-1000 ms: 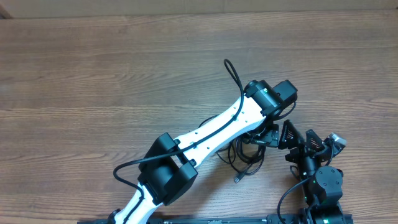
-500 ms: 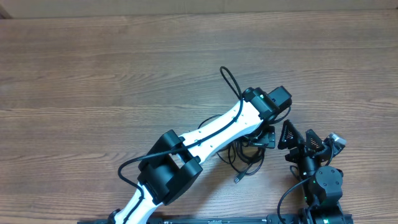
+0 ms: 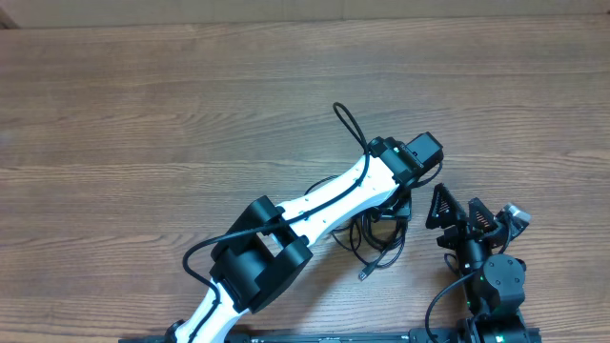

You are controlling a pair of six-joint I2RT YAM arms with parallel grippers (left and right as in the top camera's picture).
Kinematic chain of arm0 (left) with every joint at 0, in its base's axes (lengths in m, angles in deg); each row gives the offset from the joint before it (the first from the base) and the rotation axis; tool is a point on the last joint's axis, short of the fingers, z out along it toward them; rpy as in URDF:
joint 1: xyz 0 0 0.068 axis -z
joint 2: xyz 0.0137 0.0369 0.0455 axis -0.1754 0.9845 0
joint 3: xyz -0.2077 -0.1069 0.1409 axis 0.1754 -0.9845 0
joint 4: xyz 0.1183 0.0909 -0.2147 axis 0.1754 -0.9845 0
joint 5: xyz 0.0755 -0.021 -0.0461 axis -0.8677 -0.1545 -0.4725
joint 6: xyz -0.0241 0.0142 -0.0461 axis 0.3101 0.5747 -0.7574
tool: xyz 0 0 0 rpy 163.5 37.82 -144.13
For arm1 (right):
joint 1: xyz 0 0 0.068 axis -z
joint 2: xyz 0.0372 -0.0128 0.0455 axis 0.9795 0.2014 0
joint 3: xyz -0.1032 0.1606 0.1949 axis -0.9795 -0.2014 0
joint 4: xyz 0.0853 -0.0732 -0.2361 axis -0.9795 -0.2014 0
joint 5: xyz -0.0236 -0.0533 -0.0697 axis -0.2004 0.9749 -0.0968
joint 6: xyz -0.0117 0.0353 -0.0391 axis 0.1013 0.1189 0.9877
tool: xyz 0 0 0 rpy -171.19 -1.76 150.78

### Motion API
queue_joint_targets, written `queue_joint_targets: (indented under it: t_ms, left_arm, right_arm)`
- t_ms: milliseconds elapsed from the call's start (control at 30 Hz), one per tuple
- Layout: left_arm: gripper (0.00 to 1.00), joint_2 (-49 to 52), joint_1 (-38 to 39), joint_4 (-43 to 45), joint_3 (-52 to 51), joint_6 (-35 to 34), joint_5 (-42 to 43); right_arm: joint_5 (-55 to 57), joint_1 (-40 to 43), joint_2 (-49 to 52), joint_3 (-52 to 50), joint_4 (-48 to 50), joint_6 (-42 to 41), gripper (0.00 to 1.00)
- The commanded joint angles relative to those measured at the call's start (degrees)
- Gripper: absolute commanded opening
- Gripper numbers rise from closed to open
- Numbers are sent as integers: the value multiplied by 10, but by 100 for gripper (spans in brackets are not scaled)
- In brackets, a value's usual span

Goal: Untangle cables

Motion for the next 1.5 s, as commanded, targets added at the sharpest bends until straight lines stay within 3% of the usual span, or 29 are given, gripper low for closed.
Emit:
queue_joint_targets:
  t_ms: [0, 600, 833, 933, 1467]
  left_arm:
    - [68, 5, -5, 4, -5, -3, -13]
    - [62, 49, 0, 35, -6, -3, -57]
    - [37, 56, -3, 34, -6, -3, -57]
    - [4, 56, -6, 29, -6, -3, -57]
    - [4, -7, -33, -1, -1, 17, -53]
  right_arm:
    - [2, -1, -2, -6, 3, -2, 100]
    - [2, -1, -2, -6, 3, -2, 100]
    - [2, -1, -2, -6, 3, -2, 100]
    - [2, -1, -2, -6, 3, -2, 100]
    - [2, -1, -2, -6, 3, -2, 100]
